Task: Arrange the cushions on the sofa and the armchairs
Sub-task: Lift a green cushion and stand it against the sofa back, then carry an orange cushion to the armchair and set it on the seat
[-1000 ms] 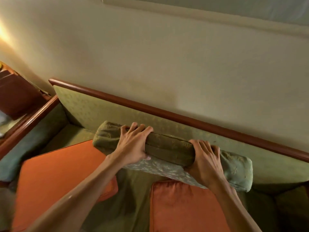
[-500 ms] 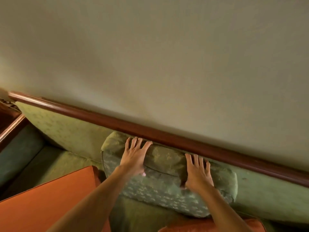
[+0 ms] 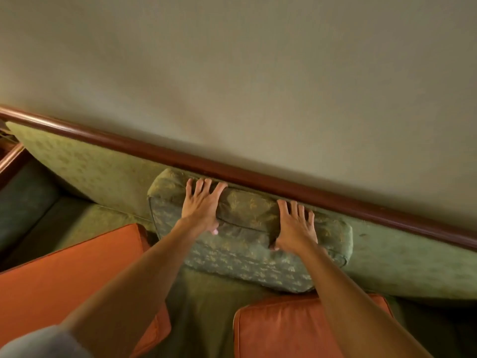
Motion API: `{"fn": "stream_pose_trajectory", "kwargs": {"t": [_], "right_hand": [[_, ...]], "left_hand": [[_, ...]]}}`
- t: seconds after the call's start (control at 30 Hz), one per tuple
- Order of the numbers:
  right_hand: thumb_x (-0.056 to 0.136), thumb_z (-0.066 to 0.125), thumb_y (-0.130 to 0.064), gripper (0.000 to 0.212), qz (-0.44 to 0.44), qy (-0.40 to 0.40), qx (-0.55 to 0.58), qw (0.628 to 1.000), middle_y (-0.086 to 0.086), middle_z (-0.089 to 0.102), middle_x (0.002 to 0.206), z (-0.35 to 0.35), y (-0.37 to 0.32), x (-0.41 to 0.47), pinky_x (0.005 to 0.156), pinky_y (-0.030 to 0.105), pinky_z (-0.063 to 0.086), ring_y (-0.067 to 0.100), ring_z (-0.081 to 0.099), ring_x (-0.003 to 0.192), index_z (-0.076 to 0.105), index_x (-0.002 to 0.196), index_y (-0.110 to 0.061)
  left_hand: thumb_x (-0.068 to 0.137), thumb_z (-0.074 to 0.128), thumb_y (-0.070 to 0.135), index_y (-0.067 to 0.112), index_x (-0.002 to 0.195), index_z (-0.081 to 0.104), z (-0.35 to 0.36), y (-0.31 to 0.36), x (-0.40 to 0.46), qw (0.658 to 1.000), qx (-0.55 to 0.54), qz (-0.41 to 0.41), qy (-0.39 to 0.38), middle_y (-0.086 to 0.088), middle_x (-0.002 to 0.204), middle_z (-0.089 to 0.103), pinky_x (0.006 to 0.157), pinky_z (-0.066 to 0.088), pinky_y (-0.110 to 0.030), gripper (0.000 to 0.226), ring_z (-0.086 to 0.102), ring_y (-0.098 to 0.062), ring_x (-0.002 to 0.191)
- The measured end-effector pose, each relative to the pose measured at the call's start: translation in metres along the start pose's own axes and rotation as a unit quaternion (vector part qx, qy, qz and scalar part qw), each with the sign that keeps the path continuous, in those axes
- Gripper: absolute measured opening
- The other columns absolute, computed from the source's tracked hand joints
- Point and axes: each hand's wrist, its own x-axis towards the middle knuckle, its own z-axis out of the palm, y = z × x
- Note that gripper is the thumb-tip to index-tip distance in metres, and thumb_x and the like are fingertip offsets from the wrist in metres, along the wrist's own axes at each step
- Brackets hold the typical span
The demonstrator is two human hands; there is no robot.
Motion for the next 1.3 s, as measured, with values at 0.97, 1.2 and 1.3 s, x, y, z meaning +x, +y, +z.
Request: {"fn": "stream_pose_trajectory", "kwargs": {"t": [0.97,1.2,1.3], "right_hand": [[0.101,0.050,-0.027,0.016,-0.024,0.018,0.046,0.998,-0.003,0.064,0.108,0.263,0.211,-0.058,0.096,0.039,0.033,0.021,0.057,0.111,0.066,0.101,-0.025],[0.097,0.057,-0.021,0.012,0.019,0.104,0.177,0.978,0.000,0.069,0.098,0.202,0.224,-0.114,0.082,0.037,0.030,0.025,0.061,0.100,0.065,0.088,-0.022],[0.092,0.054,-0.019,0.016,0.024,0.173,0.235,0.956,-0.005,0.068,0.096,0.167,0.253,-0.168,0.081,0.038,0.030,0.024,0.060,0.099,0.066,0.083,-0.024]], "left_hand": [[0.101,0.052,0.030,0.025,0.114,0.067,0.303,0.223,-0.124,0.973,-0.121,-0.155,-0.118,-0.004,0.111,0.069,0.094,0.037,-0.042,0.020,0.061,-0.027,0.110],[0.101,0.055,0.023,0.021,0.073,0.052,0.219,0.253,-0.159,0.977,-0.167,-0.129,0.005,0.003,0.081,0.069,0.072,0.032,-0.036,0.028,0.065,-0.029,0.089],[0.098,0.061,0.026,0.021,0.075,0.064,0.178,0.279,-0.179,0.973,-0.218,-0.028,0.070,-0.001,0.102,0.075,0.084,0.040,-0.034,0.024,0.067,-0.025,0.102]]}}
